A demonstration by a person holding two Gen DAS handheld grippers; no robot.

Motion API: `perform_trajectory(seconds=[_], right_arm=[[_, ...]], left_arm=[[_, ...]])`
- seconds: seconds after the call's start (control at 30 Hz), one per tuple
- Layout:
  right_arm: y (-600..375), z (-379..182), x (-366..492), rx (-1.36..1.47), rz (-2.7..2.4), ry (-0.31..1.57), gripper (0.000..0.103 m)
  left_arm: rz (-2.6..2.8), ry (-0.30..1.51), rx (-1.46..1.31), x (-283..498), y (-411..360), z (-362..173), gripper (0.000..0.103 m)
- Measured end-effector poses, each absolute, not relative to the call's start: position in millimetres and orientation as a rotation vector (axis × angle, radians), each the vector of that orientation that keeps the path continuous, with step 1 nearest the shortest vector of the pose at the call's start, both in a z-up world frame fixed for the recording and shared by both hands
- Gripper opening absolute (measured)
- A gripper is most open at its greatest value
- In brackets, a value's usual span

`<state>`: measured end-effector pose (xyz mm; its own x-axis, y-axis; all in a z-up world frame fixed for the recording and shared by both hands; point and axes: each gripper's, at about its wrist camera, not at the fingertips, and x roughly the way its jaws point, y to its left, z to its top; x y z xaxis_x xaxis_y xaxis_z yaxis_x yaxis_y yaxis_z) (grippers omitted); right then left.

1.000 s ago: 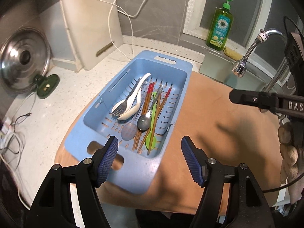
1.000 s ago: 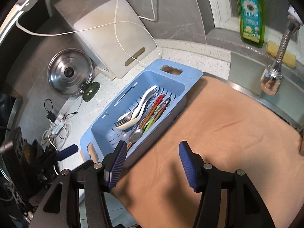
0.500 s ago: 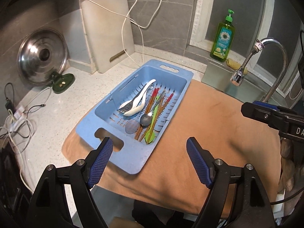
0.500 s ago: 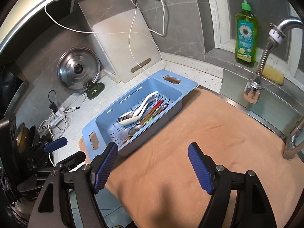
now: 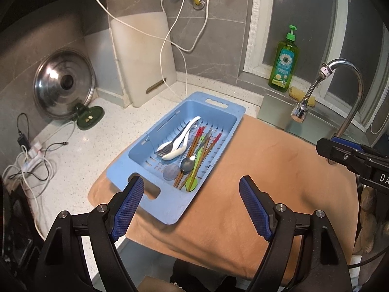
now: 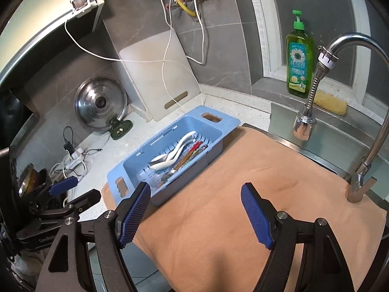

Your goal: Organize utensils

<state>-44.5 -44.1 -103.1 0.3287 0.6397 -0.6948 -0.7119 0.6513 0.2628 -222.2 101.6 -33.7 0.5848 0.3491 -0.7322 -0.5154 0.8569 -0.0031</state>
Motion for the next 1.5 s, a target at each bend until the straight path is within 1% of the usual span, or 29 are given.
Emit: perform_trajectory(seconds=[0.43,1.5], right_arm=[[-32,-97,-42,-0.108,0.899,0.827,0.074],[-32,-101,-33,-0.107,0.891,0.846,0.075]], left_arm=[[0.508,0.794,-0.218,-213,112,-29,0.081],[0.482,0.805,-0.21,-203,115,-32,0.081]])
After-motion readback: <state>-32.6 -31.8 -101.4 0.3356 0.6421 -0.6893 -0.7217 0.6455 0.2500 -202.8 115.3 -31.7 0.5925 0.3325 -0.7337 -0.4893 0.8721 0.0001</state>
